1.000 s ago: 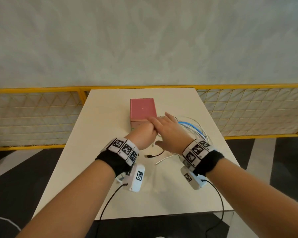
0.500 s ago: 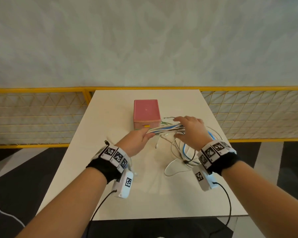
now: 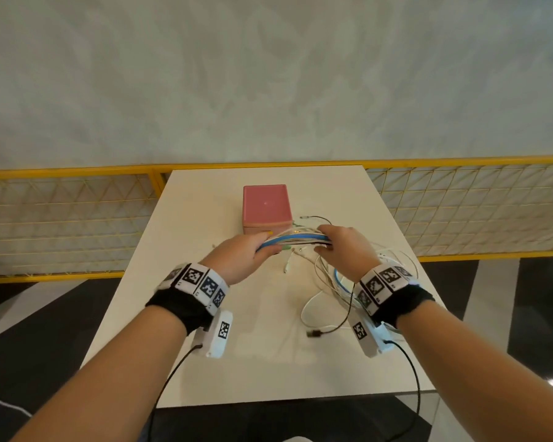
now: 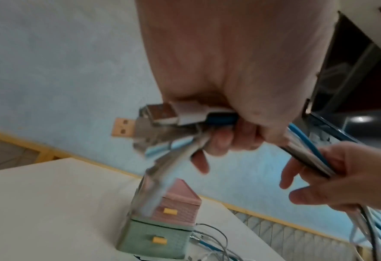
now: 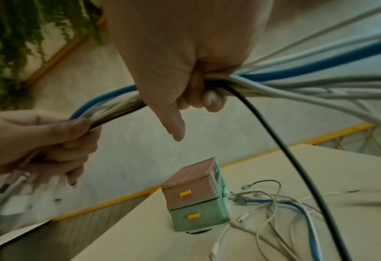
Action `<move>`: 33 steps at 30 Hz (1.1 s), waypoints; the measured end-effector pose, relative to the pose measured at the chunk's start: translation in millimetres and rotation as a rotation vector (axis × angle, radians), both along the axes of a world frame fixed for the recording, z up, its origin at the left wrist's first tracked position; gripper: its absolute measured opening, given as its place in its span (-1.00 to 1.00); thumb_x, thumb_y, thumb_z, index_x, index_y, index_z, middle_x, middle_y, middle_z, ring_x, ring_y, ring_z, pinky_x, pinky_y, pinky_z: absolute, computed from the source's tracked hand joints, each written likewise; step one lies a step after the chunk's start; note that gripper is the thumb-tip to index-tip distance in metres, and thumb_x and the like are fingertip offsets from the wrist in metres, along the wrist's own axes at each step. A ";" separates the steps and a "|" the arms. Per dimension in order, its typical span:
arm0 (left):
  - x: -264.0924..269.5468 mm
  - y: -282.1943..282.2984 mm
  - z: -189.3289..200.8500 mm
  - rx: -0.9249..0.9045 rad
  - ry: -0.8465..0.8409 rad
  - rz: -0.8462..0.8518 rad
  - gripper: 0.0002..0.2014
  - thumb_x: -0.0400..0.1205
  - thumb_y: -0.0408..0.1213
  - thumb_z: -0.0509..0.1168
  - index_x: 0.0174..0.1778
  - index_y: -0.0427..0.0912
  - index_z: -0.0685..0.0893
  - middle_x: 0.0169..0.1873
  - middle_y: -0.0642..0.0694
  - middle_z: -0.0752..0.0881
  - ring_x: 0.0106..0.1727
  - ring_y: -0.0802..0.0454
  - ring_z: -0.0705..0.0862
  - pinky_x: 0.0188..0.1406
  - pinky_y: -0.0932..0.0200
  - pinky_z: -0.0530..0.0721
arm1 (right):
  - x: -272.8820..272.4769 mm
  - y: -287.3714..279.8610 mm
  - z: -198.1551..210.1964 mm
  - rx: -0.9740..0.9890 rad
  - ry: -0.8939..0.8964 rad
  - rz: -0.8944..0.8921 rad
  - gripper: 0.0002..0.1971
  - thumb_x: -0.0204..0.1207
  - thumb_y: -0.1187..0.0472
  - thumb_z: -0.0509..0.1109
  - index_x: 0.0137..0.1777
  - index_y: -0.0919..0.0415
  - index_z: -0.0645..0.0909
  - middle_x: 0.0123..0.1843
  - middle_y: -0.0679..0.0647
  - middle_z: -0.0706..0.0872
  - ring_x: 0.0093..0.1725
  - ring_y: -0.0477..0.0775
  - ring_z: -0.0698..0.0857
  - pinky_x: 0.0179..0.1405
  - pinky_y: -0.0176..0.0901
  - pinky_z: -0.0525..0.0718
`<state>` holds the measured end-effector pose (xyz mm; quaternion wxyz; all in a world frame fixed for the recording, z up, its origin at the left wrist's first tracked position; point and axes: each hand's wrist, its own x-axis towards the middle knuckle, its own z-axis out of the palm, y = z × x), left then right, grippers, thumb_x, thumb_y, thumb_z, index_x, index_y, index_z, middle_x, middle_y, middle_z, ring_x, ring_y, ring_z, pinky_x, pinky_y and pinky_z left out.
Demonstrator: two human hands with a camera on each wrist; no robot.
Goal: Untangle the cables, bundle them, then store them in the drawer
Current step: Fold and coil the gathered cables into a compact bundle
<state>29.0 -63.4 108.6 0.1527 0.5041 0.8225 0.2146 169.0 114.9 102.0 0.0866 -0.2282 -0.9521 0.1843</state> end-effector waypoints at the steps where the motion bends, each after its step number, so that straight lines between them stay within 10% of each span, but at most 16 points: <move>1: 2.1 1.0 0.0 0.007 0.019 0.016 -0.58 0.75 0.11 0.05 0.27 -0.09 0.61 -0.19 -0.11 0.74 -0.22 -0.07 0.69 -0.20 -0.06 0.61 | -0.1 -2.3 -1.4 0.010 -0.004 -0.012 -0.76 0.51 0.13 0.38 0.15 0.13 0.59 -0.14 0.06 0.69 0.03 0.20 0.68 -0.08 -0.09 0.54; 5: 17.7 11.9 13.0 0.011 0.143 -0.015 -0.65 0.77 -0.02 0.09 0.38 -0.06 0.58 0.11 -0.09 0.75 0.05 -0.13 0.70 -0.16 0.12 0.49 | -12.5 -23.7 0.4 0.213 0.187 0.163 -0.38 0.35 0.16 0.51 0.43 0.10 0.46 0.19 0.10 0.65 0.20 0.19 0.61 0.28 0.04 0.45; 10: 21.0 18.9 36.9 -0.084 0.138 -0.097 -0.74 0.71 -0.02 0.21 0.13 -0.07 0.69 -0.11 -0.06 0.76 -0.13 -0.03 0.72 -0.20 0.06 0.64 | -17.4 -41.6 7.2 0.270 0.204 0.282 -0.73 0.55 0.18 0.31 0.23 0.16 0.55 -0.13 0.13 0.75 -0.20 0.24 0.73 -0.37 -0.12 0.48; 17: 20.1 12.8 54.4 -0.352 0.448 -0.160 -0.80 0.62 0.05 0.33 -0.12 -0.01 0.66 -0.31 0.05 0.64 -0.27 -0.01 0.63 -0.43 0.17 0.40 | -11.1 -43.5 -5.1 0.509 -0.139 0.233 -0.80 0.64 0.21 0.13 0.17 0.10 0.53 -0.13 0.05 0.74 -0.18 0.20 0.73 -0.33 -0.07 0.54; 22: 37.1 21.3 57.8 -0.401 0.505 -0.164 -0.81 0.60 -0.28 0.33 0.05 -0.10 0.46 -0.21 -0.04 0.54 -0.22 -0.08 0.57 -0.35 0.10 0.43 | -11.0 -53.9 -1.2 0.278 -0.048 0.235 -0.73 0.55 0.03 0.32 0.15 0.17 0.57 0.00 0.12 0.74 0.00 0.20 0.71 -0.11 -0.09 0.52; 26: 41.3 21.1 74.1 -0.302 0.416 -0.161 -0.66 0.52 -0.36 0.37 0.12 -0.14 0.39 -0.34 -0.01 0.52 -0.43 0.04 0.51 -0.52 0.14 0.37 | -16.7 -65.6 8.3 -0.141 0.152 0.103 -0.72 0.46 0.27 0.33 0.18 0.20 0.61 -0.03 0.20 0.76 -0.03 0.23 0.70 -0.20 -0.17 0.48; 33: 36.8 11.0 94.3 -0.129 0.131 -0.180 -0.72 0.50 -0.29 0.45 0.05 -0.04 0.53 -0.17 0.07 0.65 -0.32 0.20 0.55 -0.43 0.25 0.45 | -7.9 -69.0 12.3 -0.281 0.237 -0.042 -0.71 0.45 0.25 0.29 -0.45 0.02 0.33 -0.49 -0.01 0.49 -0.42 0.09 0.46 -0.51 -0.15 0.27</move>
